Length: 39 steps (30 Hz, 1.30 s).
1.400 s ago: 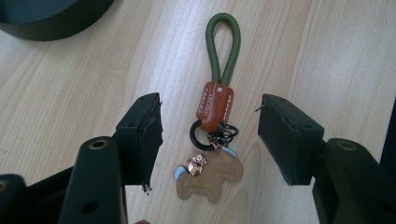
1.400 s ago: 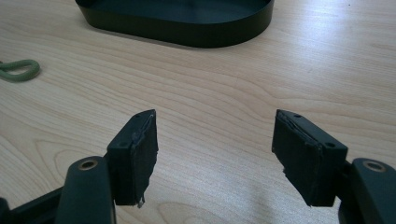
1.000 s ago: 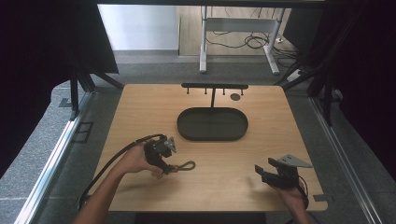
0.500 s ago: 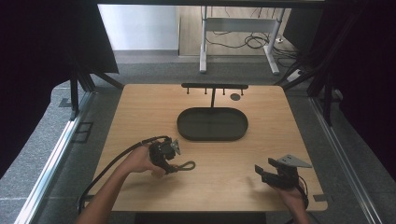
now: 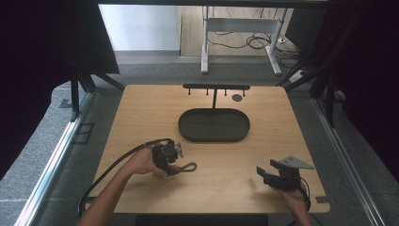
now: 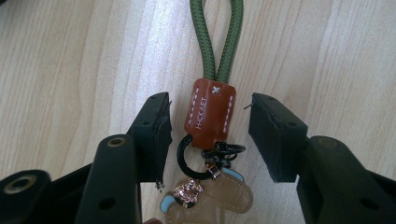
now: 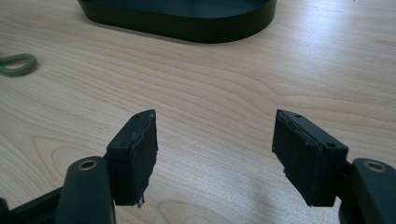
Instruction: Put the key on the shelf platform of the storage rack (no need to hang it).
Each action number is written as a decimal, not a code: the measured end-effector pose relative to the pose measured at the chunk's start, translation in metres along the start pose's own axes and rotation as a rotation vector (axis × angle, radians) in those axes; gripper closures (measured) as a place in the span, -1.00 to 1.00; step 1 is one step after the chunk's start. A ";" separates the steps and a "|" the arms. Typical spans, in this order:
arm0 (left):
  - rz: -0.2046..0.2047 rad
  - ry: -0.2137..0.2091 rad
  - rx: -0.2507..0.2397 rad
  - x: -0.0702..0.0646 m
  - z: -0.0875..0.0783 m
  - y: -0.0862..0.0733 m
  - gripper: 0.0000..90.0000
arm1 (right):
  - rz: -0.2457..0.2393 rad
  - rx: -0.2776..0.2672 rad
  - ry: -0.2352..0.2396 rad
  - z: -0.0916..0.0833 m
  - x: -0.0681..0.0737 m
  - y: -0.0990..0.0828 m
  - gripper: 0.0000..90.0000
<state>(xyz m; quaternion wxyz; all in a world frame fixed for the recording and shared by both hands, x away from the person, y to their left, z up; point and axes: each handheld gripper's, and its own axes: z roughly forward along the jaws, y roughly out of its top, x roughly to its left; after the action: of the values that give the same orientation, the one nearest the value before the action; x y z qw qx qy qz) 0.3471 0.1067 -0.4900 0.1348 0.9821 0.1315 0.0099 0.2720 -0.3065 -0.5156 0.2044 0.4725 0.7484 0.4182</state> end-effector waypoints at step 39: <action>-0.010 -0.053 -0.044 0.011 -0.025 -0.009 0.48 | -0.001 -0.007 -0.003 -0.001 -0.001 0.001 -0.31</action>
<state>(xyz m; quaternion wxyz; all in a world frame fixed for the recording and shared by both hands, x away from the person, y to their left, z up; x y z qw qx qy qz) 0.3535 0.1248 -0.4685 0.1601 0.9781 0.1324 -0.0141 0.2718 -0.3079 -0.5143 0.2074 0.4719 0.7468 0.4203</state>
